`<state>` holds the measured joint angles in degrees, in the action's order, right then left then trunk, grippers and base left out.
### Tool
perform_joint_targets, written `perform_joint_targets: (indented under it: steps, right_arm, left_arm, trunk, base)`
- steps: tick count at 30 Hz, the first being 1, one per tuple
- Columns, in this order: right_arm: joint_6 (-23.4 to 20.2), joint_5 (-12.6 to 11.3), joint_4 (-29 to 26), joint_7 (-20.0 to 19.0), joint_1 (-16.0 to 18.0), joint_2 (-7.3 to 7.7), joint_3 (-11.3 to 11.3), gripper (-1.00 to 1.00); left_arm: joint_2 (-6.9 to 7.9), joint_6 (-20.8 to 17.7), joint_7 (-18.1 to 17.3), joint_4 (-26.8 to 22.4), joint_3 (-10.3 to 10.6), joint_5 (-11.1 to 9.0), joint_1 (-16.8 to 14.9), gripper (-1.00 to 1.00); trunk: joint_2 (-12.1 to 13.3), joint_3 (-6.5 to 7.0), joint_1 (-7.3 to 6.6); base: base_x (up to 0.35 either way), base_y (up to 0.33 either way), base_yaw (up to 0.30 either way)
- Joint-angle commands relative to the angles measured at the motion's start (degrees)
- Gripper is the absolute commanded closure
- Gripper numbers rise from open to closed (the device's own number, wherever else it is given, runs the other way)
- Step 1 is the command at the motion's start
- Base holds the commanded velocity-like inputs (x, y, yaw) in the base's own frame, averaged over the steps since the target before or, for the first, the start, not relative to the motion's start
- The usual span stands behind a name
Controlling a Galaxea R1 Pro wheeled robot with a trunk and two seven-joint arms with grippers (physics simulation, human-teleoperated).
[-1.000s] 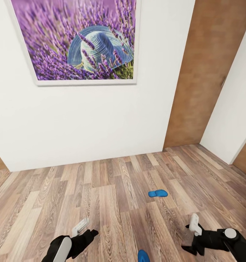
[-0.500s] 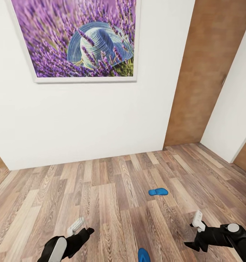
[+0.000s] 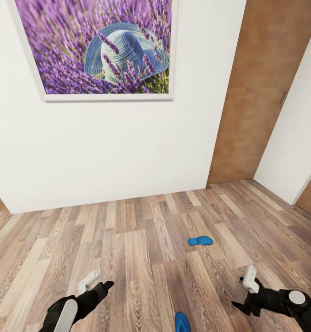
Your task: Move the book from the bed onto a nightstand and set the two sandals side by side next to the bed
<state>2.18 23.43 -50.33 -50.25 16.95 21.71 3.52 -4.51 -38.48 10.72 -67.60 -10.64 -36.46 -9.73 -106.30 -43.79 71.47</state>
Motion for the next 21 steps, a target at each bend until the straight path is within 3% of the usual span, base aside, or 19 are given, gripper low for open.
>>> perform_joint_targets:
  steps: [1,4,10,12,13,15,16,17,18,21]
  right_arm:
    - [1.3,0.4,0.1,1.7,-0.1,-0.08,0.2,-1.0]
    - [3.6,0.7,1.3,6.5,-0.3,-0.12,0.1,-1.0]
    - [5.5,1.6,6.0,9.4,-0.1,-0.15,-0.8,-1.0]
    - [6.5,3.4,7.2,9.2,0.0,-0.06,-2.4,-1.0]
    - [7.9,5.8,8.0,8.9,0.2,-0.06,-4.5,-1.0]
    - [9.5,8.6,8.7,8.6,0.8,-0.12,-6.2,-1.0]
    - [9.5,8.6,8.7,8.6,0.8,-0.12,-6.2,-1.0]
    - [11.0,11.5,9.0,8.4,1.4,-0.15,-7.4,-1.0]
    - [11.0,11.5,9.0,8.4,1.4,-0.15,-7.4,-1.0]
    - [13.2,14.8,9.4,8.2,2.1,-0.18,-8.3,-1.0]
  left_arm:
    - [-0.03,-0.3,0.4,-0.2,-0.1,-0.6,0.0,-1.0]
    - [0.0,-0.3,0.4,-0.5,0.0,-0.6,0.1,-1.0]
    - [0.0,-0.3,0.4,-0.7,0.1,-0.6,0.4,-1.0]
    - [-0.01,-0.3,0.4,-0.7,0.2,-0.6,0.5,-1.0]
    - [-0.03,-0.3,0.4,-0.7,0.2,-0.6,0.6,-1.0]
    - [-0.04,-0.3,0.4,-0.7,0.3,-0.6,0.7,-1.0]
    - [-0.04,-0.3,0.4,-0.7,0.3,-0.6,0.7,-1.0]
    - [-0.08,-0.3,0.4,-0.7,0.3,-0.6,0.7,-1.0]
    - [-0.08,-0.3,0.4,-0.7,0.3,-0.6,0.7,-1.0]
    - [-0.11,-0.3,0.5,-0.7,0.4,-0.6,0.7,-1.0]
  trunk:
    - [-0.4,-0.24,0.22]
    - [-1.6,-0.78,0.88]
    - [-4.1,-1.85,2.2]
    - [-4.9,-2.21,2.64]
    - [-5.3,-2.39,2.86]
    - [-6.1,-2.75,3.3]
    - [-6.5,-2.93,3.52]
    - [-6.9,-3.11,3.73]
    - [-7.3,-3.29,3.95]
    - [-8.5,-3.83,4.61]
  base:
    - [0.0,0.0,0.0]
    - [0.0,0.0,0.0]
    - [0.0,0.0,0.0]
    - [0.0,0.0,0.0]
    - [0.0,0.0,0.0]
    - [0.0,0.0,0.0]
    - [0.0,0.0,0.0]
    - [0.0,0.0,0.0]
    - [0.0,0.0,0.0]
    - [0.0,0.0,0.0]
